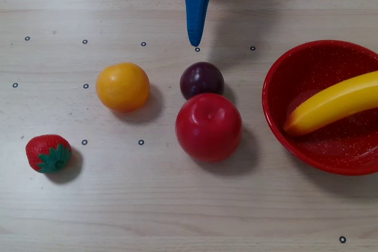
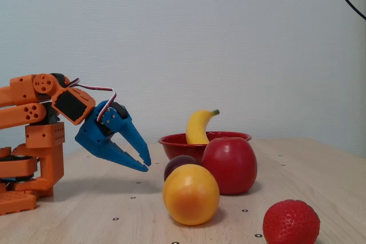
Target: Put the banana in the red bowl.
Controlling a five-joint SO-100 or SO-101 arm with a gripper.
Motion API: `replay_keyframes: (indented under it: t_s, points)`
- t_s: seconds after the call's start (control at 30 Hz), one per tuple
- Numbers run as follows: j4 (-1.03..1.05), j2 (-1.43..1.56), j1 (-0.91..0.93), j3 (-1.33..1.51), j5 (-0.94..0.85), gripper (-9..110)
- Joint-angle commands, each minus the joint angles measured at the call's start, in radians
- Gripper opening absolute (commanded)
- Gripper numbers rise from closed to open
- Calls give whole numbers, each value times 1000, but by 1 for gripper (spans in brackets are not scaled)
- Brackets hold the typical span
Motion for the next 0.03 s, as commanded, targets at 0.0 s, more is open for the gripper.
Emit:
replay_keyframes:
  t_s: [0.0]
  points:
    - [-2, 15, 17, 15, -2, 0]
